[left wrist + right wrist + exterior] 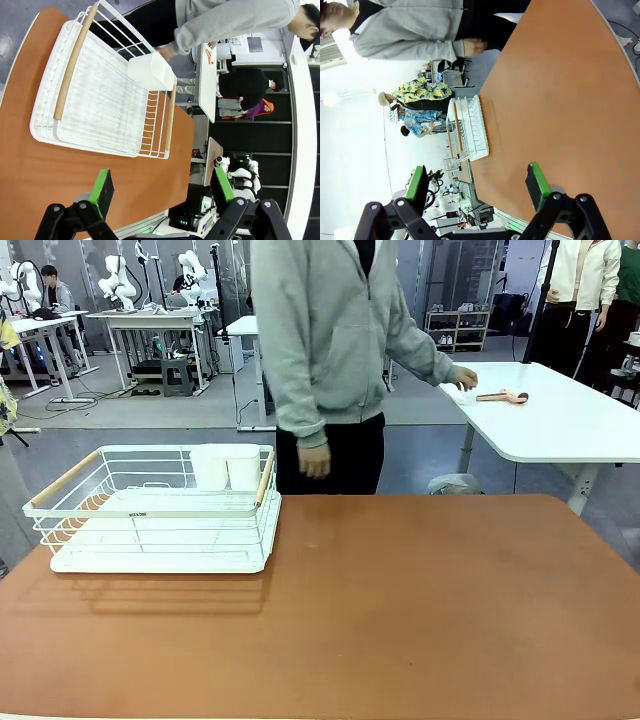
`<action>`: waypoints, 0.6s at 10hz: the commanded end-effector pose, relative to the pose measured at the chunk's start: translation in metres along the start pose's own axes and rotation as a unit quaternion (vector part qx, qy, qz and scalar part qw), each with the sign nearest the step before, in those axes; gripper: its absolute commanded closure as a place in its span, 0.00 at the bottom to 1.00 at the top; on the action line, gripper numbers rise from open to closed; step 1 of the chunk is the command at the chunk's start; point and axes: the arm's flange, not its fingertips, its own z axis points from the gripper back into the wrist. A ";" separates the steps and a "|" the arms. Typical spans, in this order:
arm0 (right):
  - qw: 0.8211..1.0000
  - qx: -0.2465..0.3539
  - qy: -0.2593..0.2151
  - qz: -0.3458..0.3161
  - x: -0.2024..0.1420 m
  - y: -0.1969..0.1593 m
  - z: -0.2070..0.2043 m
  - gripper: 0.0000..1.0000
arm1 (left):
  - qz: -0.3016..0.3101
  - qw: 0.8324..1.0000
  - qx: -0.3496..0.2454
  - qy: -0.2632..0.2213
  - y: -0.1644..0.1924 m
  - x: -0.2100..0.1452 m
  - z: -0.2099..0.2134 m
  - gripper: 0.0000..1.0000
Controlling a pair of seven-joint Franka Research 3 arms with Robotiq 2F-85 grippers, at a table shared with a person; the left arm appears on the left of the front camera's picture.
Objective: Clean the table.
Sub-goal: Pick up the Lint Roller when the human hands it over.
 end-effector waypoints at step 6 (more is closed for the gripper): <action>1.000 0.001 -0.002 -0.002 0.000 0.001 0.002 0.00 | -0.003 1.000 -0.002 -0.001 0.001 0.000 0.002 0.00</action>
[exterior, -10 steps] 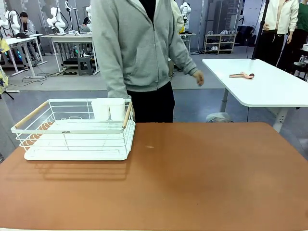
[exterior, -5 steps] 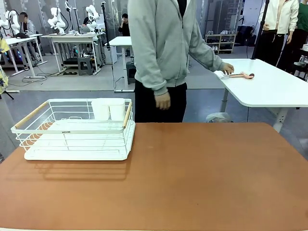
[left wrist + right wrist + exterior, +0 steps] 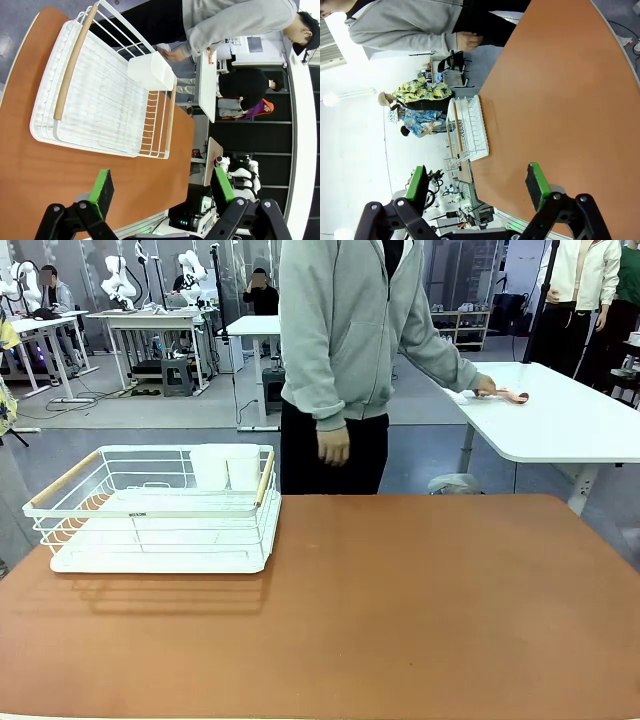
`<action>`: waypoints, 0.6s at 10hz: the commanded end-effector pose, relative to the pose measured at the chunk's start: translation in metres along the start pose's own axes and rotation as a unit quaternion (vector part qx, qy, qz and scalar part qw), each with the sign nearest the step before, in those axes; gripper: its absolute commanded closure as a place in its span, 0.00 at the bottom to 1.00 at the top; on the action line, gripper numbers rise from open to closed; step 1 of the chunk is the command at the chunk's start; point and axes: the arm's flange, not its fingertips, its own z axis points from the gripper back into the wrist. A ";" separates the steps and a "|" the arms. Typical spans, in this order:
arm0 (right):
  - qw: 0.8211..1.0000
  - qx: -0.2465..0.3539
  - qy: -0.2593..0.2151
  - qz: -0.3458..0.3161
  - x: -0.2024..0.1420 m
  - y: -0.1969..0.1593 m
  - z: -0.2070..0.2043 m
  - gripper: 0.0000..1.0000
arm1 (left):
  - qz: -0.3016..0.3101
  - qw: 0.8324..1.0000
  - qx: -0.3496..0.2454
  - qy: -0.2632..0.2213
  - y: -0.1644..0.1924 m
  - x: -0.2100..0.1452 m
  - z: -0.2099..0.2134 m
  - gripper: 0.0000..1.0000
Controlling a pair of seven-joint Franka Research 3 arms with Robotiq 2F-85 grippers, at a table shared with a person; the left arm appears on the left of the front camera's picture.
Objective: Clean the table.
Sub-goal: Pick up the Lint Roller when the human hands it over.
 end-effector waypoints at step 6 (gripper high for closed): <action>1.000 0.001 -0.002 -0.002 0.000 0.001 0.002 0.00 | -0.003 1.000 -0.002 -0.001 0.001 0.000 0.002 0.00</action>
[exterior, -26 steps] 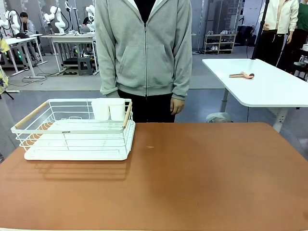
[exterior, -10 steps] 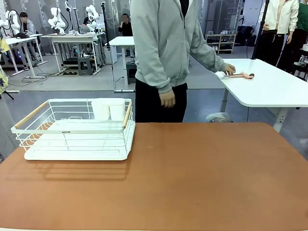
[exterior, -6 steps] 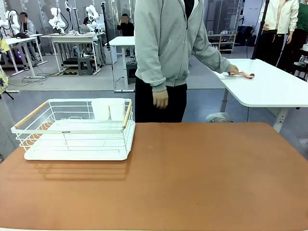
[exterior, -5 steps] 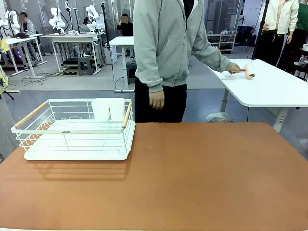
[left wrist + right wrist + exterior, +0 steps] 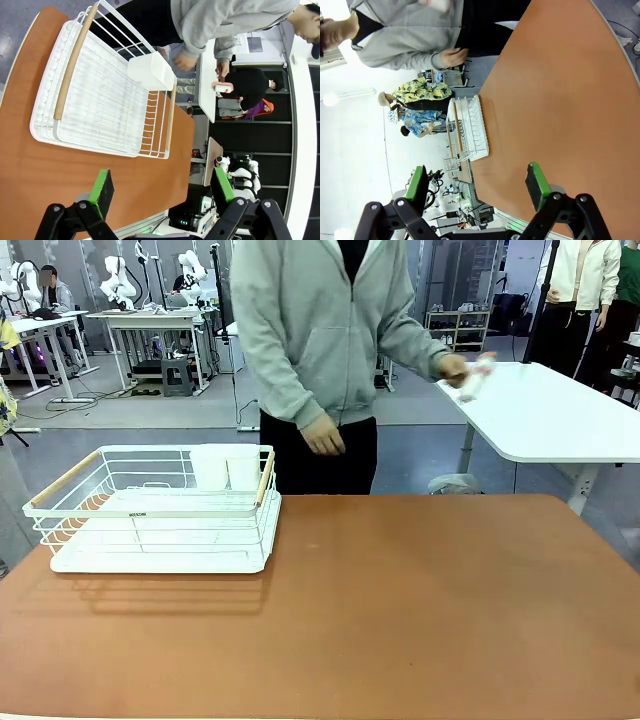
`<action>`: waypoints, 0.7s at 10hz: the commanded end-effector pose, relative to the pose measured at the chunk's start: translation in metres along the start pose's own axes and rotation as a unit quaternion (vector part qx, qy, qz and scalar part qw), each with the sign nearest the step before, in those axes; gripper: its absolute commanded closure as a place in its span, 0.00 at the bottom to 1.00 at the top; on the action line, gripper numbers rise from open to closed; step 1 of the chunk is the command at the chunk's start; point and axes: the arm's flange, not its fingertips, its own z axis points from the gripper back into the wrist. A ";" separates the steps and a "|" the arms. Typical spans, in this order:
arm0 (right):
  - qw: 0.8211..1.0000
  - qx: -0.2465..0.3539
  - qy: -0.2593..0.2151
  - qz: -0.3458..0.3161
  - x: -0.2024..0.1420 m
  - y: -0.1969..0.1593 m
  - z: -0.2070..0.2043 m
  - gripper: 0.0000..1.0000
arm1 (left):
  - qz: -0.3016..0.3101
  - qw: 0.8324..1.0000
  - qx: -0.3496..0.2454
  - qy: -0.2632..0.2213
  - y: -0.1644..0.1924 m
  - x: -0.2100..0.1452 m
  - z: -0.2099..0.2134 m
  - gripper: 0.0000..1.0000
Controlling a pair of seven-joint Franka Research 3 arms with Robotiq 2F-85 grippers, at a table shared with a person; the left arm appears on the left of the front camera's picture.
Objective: Clean the table.
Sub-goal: Pick up the Lint Roller when the human hands it over.
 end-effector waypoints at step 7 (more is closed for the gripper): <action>1.000 0.001 -0.002 -0.002 0.000 0.001 0.002 0.00 | -0.003 1.000 -0.002 -0.001 0.001 0.000 0.002 0.00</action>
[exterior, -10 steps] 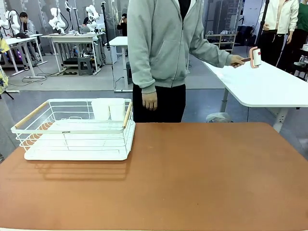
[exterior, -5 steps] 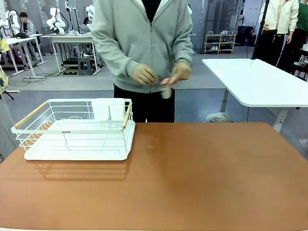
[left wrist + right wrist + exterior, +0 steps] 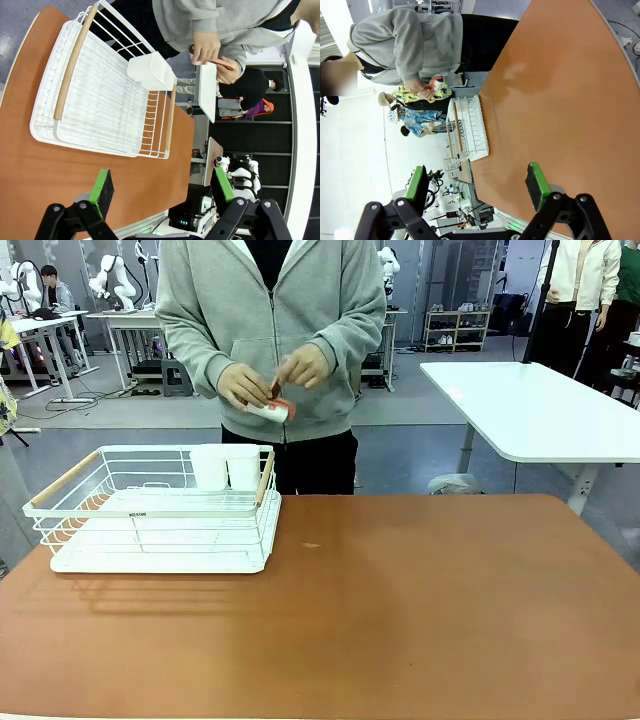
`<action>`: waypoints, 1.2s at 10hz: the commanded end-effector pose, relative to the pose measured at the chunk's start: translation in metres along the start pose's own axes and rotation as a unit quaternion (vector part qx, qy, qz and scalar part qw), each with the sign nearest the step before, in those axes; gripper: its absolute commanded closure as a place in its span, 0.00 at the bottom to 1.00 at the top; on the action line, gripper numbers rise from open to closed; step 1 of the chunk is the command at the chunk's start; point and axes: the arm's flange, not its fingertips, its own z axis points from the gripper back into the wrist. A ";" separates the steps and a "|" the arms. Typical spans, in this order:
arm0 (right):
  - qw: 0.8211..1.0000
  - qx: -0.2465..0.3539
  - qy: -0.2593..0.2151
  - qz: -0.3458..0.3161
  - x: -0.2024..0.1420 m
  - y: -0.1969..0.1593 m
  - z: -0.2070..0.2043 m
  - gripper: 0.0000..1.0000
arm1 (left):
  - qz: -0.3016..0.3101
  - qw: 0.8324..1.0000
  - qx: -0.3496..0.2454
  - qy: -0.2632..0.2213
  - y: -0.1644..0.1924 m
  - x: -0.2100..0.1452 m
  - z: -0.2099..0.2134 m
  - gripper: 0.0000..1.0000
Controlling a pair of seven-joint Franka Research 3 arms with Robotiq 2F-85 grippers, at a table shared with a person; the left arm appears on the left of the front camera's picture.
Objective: Clean the table.
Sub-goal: Pick up the Lint Roller when the human hands it over.
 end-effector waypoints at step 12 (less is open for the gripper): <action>1.000 0.001 -0.002 -0.002 0.000 0.001 0.002 0.00 | -0.003 1.000 -0.002 -0.001 0.001 0.000 0.002 0.00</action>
